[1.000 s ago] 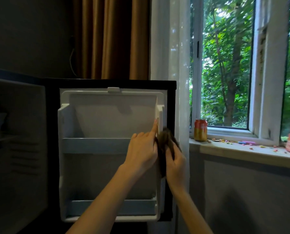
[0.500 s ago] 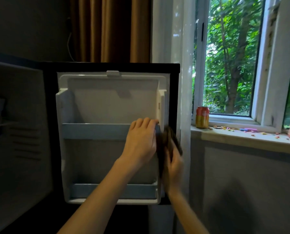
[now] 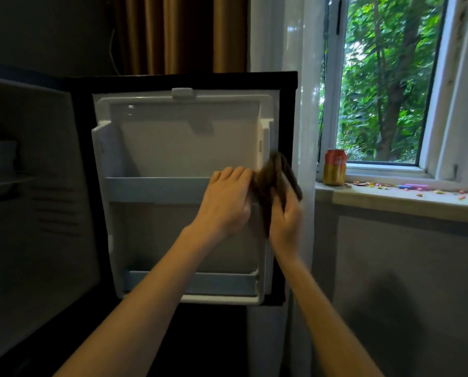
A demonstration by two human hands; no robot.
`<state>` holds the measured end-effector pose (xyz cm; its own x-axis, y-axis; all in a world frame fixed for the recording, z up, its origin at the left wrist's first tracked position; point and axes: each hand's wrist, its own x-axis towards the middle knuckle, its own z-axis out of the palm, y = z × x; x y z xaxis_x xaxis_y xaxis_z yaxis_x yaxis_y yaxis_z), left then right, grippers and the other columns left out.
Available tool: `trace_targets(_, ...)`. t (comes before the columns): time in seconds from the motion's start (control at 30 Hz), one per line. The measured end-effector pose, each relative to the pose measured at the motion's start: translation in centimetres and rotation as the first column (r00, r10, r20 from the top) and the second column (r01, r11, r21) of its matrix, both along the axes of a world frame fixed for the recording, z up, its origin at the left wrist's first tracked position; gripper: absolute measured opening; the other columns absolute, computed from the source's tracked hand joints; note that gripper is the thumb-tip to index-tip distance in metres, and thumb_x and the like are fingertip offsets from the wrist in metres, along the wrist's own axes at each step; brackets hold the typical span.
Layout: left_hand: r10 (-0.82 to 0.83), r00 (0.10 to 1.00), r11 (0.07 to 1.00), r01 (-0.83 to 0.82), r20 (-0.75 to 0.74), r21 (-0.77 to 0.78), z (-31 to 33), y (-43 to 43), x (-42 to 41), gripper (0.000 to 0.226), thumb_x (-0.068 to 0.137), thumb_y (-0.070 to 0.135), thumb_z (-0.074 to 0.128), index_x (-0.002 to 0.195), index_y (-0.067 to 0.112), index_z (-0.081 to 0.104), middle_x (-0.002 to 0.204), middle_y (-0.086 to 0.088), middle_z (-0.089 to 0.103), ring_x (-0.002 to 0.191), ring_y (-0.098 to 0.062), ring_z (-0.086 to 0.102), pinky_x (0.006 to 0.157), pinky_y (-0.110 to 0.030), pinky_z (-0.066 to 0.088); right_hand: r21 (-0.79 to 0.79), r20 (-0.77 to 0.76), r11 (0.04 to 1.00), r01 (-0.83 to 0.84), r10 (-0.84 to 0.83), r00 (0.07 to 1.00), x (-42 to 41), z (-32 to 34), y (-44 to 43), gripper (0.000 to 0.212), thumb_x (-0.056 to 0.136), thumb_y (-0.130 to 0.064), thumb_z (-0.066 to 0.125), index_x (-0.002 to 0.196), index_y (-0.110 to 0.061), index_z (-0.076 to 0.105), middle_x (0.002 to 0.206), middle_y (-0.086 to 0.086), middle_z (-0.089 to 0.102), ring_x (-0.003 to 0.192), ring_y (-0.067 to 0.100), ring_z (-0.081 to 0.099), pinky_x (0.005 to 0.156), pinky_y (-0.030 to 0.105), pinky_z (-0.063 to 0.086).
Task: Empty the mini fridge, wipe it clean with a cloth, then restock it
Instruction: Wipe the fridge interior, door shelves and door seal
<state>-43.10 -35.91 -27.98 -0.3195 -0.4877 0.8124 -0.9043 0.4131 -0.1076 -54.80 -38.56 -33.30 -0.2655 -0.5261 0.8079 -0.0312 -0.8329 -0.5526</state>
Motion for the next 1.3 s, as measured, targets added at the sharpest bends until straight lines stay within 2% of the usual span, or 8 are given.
trace_targets(0.13, -0.022, 0.999, 1.000, 0.023, -0.029, 0.003, -0.1, -0.2, -0.3, 0.040, 0.094, 0.018, 0.033, 0.121, 0.006, 0.060, 0.109, -0.010, 0.063, 0.098, -0.032, 0.054, 0.083, -0.031, 0.026, 0.201, 0.210, 0.964, -0.173, 0.130, 0.969, 0.5, -10.3, 3.2, 0.037, 0.102, 0.001, 0.038, 0.133, -0.013, 0.052, 0.127, -0.021, 0.061, 0.115, -0.010, 0.055, 0.087, 0.005, 0.044)
trace_targets(0.3, -0.047, 0.998, 0.999, 0.046, -0.045, -0.020, -0.2, -0.3, -0.2, 0.033, 0.093, 0.014, 0.038, 0.111, 0.003, 0.062, 0.100, -0.013, 0.064, 0.090, -0.035, 0.055, 0.079, -0.034, 0.027, 0.298, 0.040, 0.954, 0.027, -0.040, 0.998, 1.1, -17.4, 4.4, 0.042, 0.098, -0.025, 0.046, 0.135, -0.045, 0.052, 0.145, -0.019, 0.046, 0.136, 0.002, 0.039, 0.108, 0.021, 0.037)
trace_targets(0.5, -0.033, 0.998, 0.999, 0.032, -0.047, -0.010, -0.1, -0.1, -0.3, 0.029, 0.094, 0.017, 0.037, 0.106, 0.006, 0.061, 0.097, -0.009, 0.061, 0.089, -0.030, 0.052, 0.077, -0.032, 0.025, 0.158, 0.036, 0.987, 0.018, -0.024, 0.999, 0.8, -5.0, 1.3, 0.033, 0.103, -0.014, 0.042, 0.133, -0.013, 0.055, 0.130, 0.000, 0.060, 0.121, 0.006, 0.055, 0.104, 0.032, 0.045)
trace_targets(0.63, 0.010, 1.000, 0.999, -0.009, -0.018, 0.031, 0.1, -0.3, -0.5, 0.039, 0.085, 0.021, 0.037, 0.114, 0.010, 0.061, 0.101, -0.009, 0.062, 0.093, -0.031, 0.053, 0.077, -0.032, 0.025, -0.114, -0.098, 0.971, 0.209, -0.220, 0.971, 0.1, 6.9, -0.9, 0.031, 0.099, -0.009, 0.045, 0.125, 0.000, 0.059, 0.116, 0.005, 0.064, 0.107, 0.006, 0.058, 0.094, 0.018, 0.048)
trace_targets(0.77, 0.014, 1.000, 1.000, -0.014, -0.027, -0.010, 0.0, -0.6, -0.4, 0.029, 0.084, 0.015, 0.045, 0.104, 0.009, 0.066, 0.086, -0.006, 0.065, 0.076, -0.030, 0.060, 0.070, -0.031, 0.028, -0.307, -0.265, 0.911, 0.274, -0.359, 0.895, 0.2, 14.1, -2.9, 0.040, 0.093, -0.005, 0.053, 0.132, 0.003, 0.054, 0.136, 0.016, 0.055, 0.129, 0.024, 0.049, 0.110, 0.013, 0.030)
trace_targets(1.03, -0.055, 0.996, 0.995, 0.060, -0.068, 0.077, 0.4, 0.3, -0.3, 0.036, 0.084, 0.028, 0.026, 0.084, 0.013, 0.059, 0.078, -0.005, 0.059, 0.073, -0.027, 0.054, 0.067, -0.033, 0.035, -0.267, -0.169, 0.833, 0.484, -0.535, 0.828, 1.8, 10.9, -1.8, 0.045, 0.092, -0.008, 0.061, 0.136, -0.004, 0.053, 0.141, 0.009, 0.052, 0.133, 0.021, 0.045, 0.106, 0.003, 0.021)
trace_targets(1.17, -0.052, 0.997, 0.997, 0.055, -0.064, 0.049, -0.1, -0.2, 0.1, 0.029, 0.085, 0.025, 0.032, 0.084, 0.016, 0.059, 0.077, -0.001, 0.058, 0.070, -0.023, 0.053, 0.064, -0.032, 0.036, -0.316, -0.205, 0.683, 0.658, -0.727, 0.655, 2.6, 11.5, -1.0, 0.047, 0.078, 0.005, 0.069, 0.123, -0.007, 0.065, 0.128, 0.010, 0.063, 0.119, 0.026, 0.060, 0.098, 0.025, 0.041)
trace_targets(1.3, 0.012, 0.999, 1.000, -0.011, -0.043, 0.026, 0.3, -0.7, -0.4, 0.024, 0.081, 0.020, 0.040, 0.081, 0.016, 0.063, 0.072, 0.001, 0.059, 0.064, -0.021, 0.057, 0.059, -0.029, 0.042, -0.454, -0.382, 0.695, 0.558, -0.717, 0.583, 2.6, 13.3, -1.2, 0.048, 0.072, 0.016, 0.067, 0.114, -0.005, 0.070, 0.123, 0.010, 0.066, 0.113, 0.027, 0.063, 0.094, 0.036, 0.050)
